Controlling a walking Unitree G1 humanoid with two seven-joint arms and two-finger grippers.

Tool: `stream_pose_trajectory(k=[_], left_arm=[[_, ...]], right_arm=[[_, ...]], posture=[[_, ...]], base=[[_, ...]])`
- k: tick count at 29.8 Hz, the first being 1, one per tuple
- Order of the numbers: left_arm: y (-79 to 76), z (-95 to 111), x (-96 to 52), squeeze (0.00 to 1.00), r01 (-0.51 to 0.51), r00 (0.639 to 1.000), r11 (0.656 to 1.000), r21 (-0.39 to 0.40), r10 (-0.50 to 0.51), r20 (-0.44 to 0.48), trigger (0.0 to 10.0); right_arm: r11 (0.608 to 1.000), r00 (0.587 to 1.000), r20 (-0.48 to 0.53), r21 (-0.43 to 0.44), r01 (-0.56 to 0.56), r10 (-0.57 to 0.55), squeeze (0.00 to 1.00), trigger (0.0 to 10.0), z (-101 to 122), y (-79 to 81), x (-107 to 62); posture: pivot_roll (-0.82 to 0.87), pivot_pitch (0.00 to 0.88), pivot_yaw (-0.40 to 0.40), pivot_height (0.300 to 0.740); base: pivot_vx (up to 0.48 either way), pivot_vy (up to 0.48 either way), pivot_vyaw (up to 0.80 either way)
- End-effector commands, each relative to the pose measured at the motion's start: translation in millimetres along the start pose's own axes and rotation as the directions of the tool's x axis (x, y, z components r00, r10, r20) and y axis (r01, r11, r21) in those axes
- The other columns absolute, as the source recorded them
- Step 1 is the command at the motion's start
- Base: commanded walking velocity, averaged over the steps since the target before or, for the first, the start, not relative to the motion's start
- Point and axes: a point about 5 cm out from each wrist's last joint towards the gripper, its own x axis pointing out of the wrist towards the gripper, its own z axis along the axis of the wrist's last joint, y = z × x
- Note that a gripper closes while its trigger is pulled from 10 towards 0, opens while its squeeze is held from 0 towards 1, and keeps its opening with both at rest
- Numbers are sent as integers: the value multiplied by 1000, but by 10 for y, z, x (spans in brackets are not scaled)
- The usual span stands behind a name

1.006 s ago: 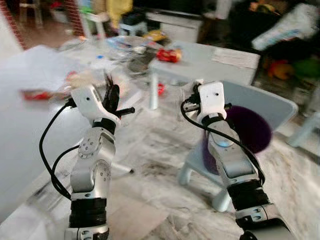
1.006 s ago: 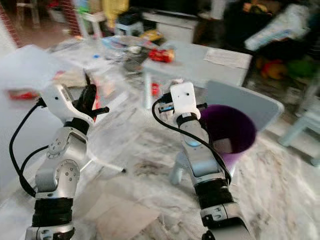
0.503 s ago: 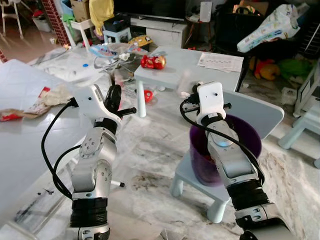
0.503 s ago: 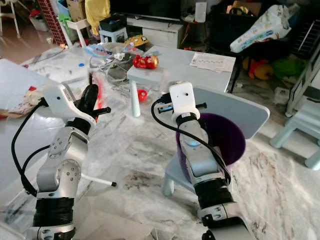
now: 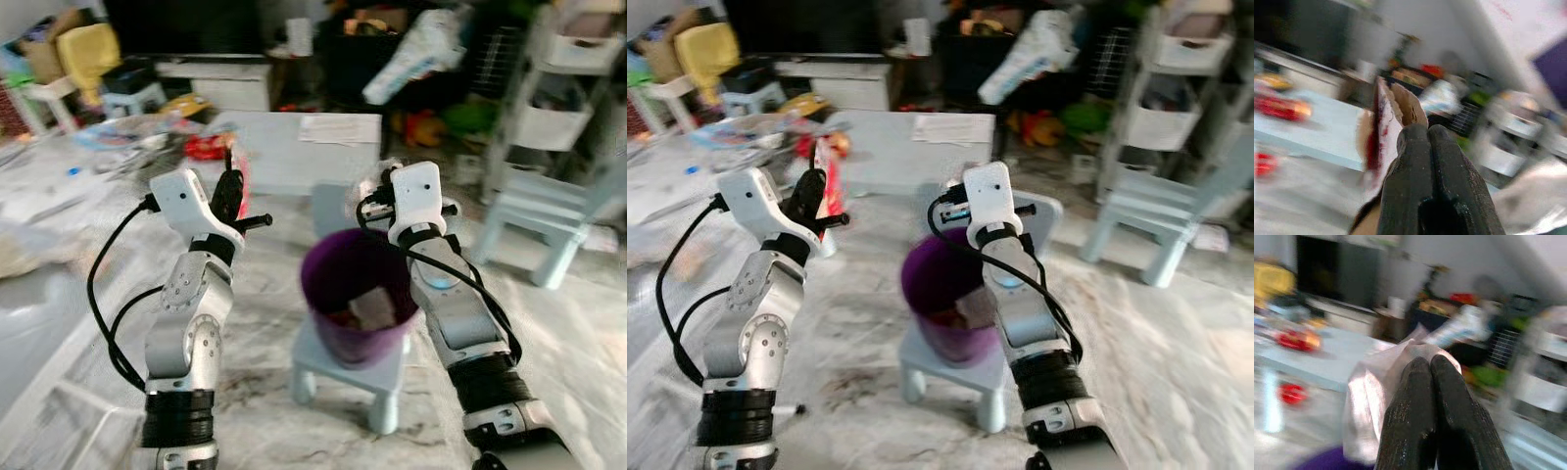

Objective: Picking trash to rubbish bin

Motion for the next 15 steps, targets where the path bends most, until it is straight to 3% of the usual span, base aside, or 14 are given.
stream_pose_trajectory(k=[1,15], left_arm=[[92,65,3,0,-25,1000,999,24,25,16,0],[90,28,-20,0,-27,1000,999,27,27,9,235]], right_arm=[[999,999,30,11,-30,29,0,0,88,114,20],[999,999,27,12,-35,35,0,0,70,135,15]], posture=[[25,41,31,740],[31,41,37,740]], base=[[0,0,0],[0,0,0]])
